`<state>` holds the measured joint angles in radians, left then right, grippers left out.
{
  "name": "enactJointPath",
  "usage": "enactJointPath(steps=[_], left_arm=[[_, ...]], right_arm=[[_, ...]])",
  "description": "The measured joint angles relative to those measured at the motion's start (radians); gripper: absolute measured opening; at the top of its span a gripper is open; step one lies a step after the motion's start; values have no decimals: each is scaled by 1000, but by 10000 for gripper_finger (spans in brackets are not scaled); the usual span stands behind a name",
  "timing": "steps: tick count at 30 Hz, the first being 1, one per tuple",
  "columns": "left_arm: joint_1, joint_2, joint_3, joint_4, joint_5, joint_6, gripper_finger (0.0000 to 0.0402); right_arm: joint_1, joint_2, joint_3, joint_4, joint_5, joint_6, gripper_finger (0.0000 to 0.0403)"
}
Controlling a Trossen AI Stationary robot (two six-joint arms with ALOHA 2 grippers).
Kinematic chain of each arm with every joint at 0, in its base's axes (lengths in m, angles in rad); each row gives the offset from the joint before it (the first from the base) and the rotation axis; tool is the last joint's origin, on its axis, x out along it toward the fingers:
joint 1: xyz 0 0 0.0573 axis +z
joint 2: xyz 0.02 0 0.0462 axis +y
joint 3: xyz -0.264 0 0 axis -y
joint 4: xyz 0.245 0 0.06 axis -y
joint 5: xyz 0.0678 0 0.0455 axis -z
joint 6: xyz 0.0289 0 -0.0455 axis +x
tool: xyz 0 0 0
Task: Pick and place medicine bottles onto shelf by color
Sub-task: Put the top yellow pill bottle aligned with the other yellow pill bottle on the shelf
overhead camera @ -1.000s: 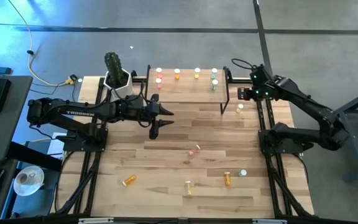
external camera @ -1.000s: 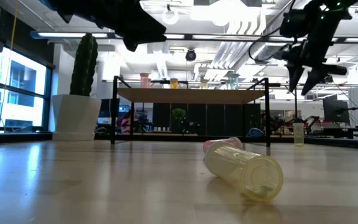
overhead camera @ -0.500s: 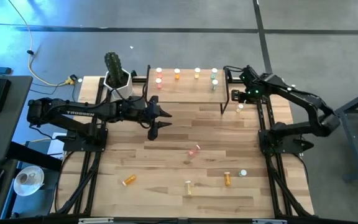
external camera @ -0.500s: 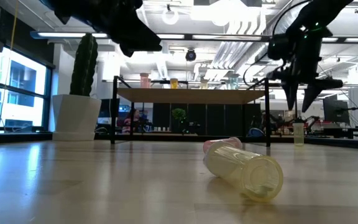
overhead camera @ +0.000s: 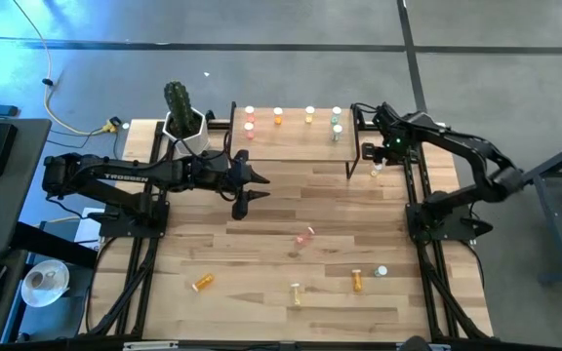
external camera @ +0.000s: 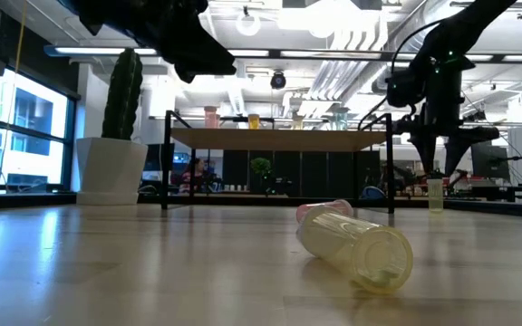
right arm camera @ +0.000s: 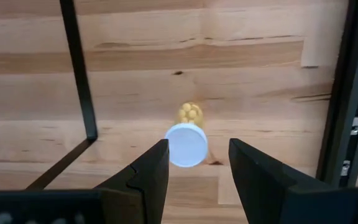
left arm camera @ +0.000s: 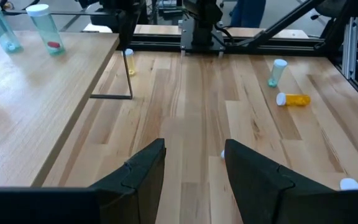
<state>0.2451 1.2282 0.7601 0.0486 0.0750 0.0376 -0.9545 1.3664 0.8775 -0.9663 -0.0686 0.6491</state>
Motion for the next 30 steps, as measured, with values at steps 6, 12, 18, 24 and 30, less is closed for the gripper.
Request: enactJointPath(steps=[6, 12, 18, 24, 30], left_arm=[[0, 0, 0, 0, 0, 0, 158], [0, 0, 0, 0, 0, 0, 158], [0, 0, 0, 0, 0, 0, 158], [0, 0, 0, 0, 0, 0, 158], [0, 0, 0, 0, 0, 0, 158]], right_arm=[[-2, 22, -9, 26, -21, -22, 158], [-1, 51, -11, 24, -42, -29, 158], [0, 62, -11, 12, -9, -50, 158], [0, 62, -8, -23, -7, -150, 158], [0, 62, -8, -56, 16, -388, 158]])
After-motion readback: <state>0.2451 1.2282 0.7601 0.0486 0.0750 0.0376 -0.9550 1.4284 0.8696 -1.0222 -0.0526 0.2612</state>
